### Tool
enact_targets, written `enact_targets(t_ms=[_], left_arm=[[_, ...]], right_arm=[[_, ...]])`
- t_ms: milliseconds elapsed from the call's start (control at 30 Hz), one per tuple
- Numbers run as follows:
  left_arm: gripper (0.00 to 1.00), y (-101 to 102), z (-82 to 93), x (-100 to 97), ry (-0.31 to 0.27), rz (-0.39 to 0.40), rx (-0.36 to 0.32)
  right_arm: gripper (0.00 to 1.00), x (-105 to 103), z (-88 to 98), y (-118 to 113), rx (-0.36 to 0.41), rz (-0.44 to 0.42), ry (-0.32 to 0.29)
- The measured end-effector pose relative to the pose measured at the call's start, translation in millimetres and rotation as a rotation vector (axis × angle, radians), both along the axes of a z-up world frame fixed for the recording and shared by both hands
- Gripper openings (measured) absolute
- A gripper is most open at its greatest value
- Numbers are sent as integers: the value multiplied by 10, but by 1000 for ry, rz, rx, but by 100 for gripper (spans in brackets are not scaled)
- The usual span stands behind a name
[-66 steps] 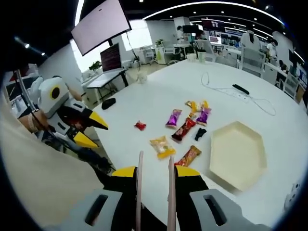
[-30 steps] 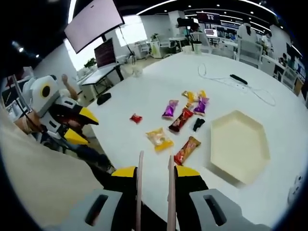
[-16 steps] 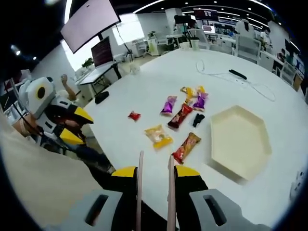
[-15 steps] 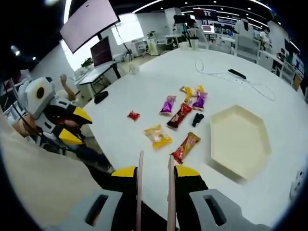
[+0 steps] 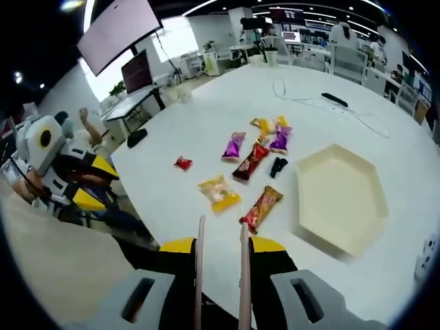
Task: Place the target food into the container with the food tongs after gripping and lifting it, then release it inside without dropping or visibly crushing the food.
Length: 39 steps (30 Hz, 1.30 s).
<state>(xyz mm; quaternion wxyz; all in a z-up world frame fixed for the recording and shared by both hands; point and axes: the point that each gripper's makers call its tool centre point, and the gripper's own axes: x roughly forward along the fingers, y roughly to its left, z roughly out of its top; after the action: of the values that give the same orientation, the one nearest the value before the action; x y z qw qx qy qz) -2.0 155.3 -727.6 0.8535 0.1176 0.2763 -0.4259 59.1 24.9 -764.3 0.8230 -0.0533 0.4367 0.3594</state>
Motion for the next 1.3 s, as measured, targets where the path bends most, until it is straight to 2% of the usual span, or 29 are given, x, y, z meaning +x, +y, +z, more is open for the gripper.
enact_targets(t_ms=[233, 933, 1300], left_arm=[[25, 15, -16, -12, 6, 10, -1], [25, 16, -43, -37, 17, 20, -5], [25, 43, -66, -53, 25, 29, -4]], right_arm=[[29, 56, -47, -24, -24, -11, 11], [29, 42, -160, 17, -43, -11, 36], [29, 148, -203, 23, -69, -11, 28]])
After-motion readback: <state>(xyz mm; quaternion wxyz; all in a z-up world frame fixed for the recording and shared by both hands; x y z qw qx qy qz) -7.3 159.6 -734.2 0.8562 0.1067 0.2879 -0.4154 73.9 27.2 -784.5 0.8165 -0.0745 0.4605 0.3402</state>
